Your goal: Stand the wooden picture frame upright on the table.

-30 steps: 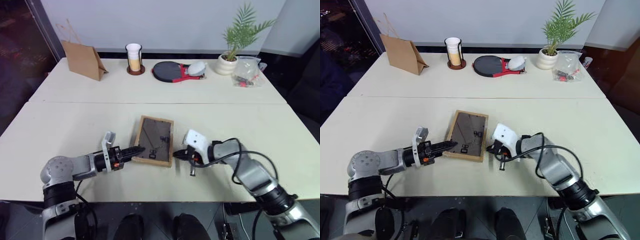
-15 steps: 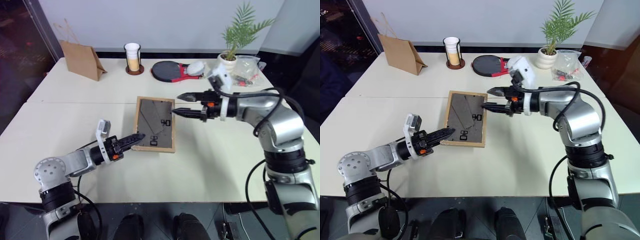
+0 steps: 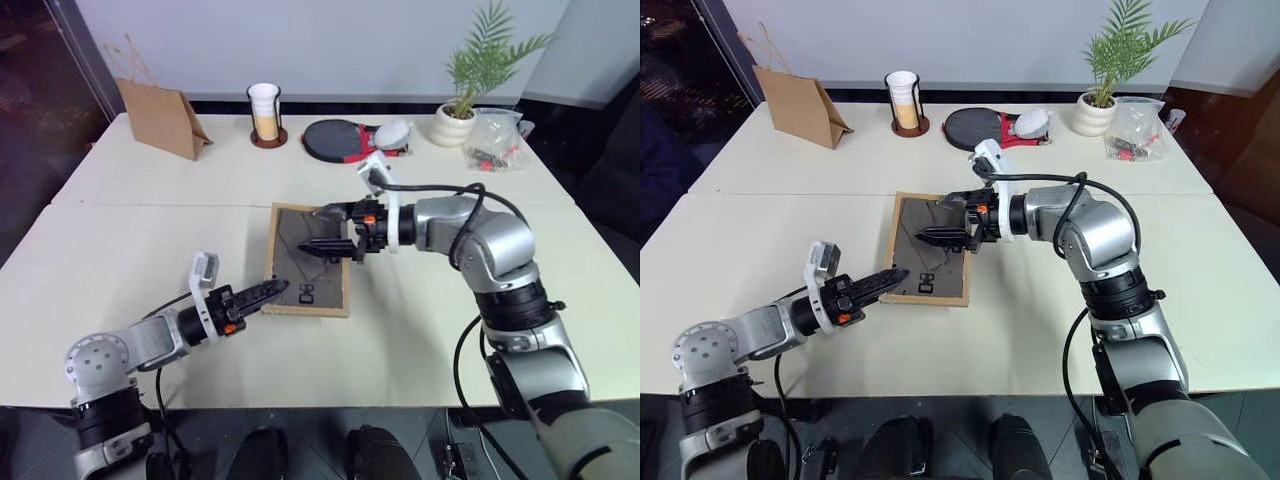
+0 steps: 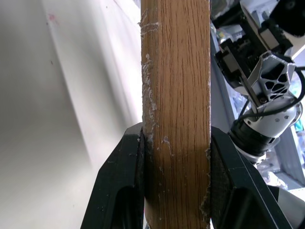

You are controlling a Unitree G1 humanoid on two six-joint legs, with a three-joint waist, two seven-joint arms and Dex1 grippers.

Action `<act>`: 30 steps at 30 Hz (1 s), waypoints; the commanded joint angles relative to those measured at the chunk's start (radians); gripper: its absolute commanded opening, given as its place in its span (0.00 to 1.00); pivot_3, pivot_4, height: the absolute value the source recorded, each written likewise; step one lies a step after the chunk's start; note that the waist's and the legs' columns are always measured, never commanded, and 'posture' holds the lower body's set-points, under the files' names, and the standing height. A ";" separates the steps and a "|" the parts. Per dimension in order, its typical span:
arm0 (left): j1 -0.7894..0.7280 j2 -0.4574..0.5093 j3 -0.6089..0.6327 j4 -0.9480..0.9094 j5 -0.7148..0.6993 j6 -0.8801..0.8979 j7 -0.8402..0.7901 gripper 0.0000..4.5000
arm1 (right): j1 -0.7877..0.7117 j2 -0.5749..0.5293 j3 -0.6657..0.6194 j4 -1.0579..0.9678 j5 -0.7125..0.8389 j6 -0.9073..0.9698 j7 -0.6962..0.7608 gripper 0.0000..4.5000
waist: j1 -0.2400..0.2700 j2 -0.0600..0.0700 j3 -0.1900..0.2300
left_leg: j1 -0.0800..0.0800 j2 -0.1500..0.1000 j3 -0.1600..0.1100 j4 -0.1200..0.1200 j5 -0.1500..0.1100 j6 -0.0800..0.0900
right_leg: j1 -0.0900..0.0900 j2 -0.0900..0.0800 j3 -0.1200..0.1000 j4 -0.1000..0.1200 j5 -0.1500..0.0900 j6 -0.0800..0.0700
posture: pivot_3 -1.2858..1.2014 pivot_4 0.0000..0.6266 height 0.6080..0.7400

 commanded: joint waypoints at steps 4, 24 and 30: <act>0.013 0.048 -0.049 -0.024 -0.026 -0.068 -0.076 0.23 | -0.026 0.021 0.028 -0.033 0.013 -0.021 0.004 0.99 | -0.001 0.000 0.000 | 0.000 0.000 0.001 0.000 0.000 0.000 | 0.000 0.000 0.001 0.000 0.000 0.000 | 0.52 0.24 1.00; 0.037 0.110 -0.097 0.127 0.056 -0.202 -0.203 0.23 | 0.006 -0.091 -0.115 -0.305 0.197 0.145 -0.039 0.99 | -0.001 0.000 0.000 | -0.006 0.000 0.000 -0.002 0.000 0.000 | -0.007 -0.002 0.001 -0.002 -0.002 -0.003 | 0.52 0.24 1.00; 0.008 0.113 -0.106 0.103 0.036 -0.188 -0.191 0.23 | 0.018 -0.102 -0.032 -0.211 0.106 0.041 -0.057 0.99 | -0.003 0.000 0.000 | -0.011 0.000 0.000 -0.001 0.000 0.000 | -0.012 -0.002 0.001 -0.001 -0.001 -0.003 | 0.52 0.24 1.00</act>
